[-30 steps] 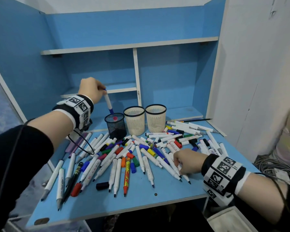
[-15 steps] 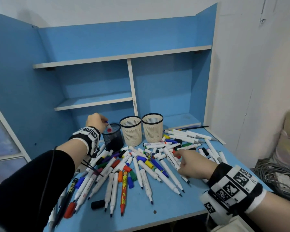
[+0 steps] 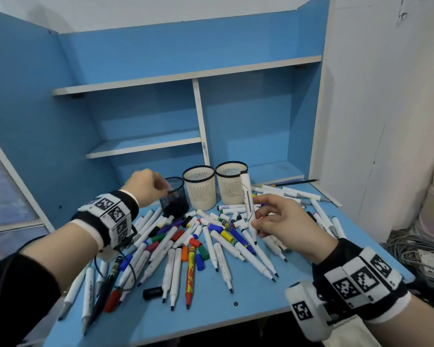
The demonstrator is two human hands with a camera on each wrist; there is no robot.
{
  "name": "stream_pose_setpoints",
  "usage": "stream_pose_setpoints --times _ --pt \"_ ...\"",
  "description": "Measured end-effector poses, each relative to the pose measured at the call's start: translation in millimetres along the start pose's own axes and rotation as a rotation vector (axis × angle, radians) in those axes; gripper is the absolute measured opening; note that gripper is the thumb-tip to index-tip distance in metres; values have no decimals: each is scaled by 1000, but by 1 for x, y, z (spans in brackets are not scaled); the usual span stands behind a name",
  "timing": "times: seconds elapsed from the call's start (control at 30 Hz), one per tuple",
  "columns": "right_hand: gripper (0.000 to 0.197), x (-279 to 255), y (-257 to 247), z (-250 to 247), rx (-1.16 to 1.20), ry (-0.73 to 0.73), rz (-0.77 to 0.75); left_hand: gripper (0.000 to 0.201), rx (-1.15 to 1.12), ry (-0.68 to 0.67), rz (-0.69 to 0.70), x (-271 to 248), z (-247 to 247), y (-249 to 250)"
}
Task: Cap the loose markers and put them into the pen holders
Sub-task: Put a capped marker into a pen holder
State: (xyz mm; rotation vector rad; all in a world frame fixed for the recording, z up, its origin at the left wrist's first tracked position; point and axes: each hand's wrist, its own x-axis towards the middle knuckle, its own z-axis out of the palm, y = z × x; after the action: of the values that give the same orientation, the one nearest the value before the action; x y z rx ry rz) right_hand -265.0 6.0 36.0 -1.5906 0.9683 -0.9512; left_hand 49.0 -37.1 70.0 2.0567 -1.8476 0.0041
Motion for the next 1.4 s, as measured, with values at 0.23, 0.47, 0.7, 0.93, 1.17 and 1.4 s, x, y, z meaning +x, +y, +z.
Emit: stream_pose_setpoints --times 0.23,0.47,0.7,0.93,1.17,1.4 --pt "34 -6 13 4 199 52 31 30 269 -599 66 -85 12 8" --pt "29 -16 31 6 370 107 118 30 285 -742 53 -120 43 -5" --pt "34 -24 43 6 421 124 154 26 271 -682 38 -118 55 -7" --pt "30 -25 46 4 440 142 159 20 246 -587 11 -111 60 -12" --pt "28 -25 49 7 474 162 163 29 158 -440 12 -97 55 -12" --pt "28 -23 50 9 491 166 150 20 168 -359 -5 -47 58 0"
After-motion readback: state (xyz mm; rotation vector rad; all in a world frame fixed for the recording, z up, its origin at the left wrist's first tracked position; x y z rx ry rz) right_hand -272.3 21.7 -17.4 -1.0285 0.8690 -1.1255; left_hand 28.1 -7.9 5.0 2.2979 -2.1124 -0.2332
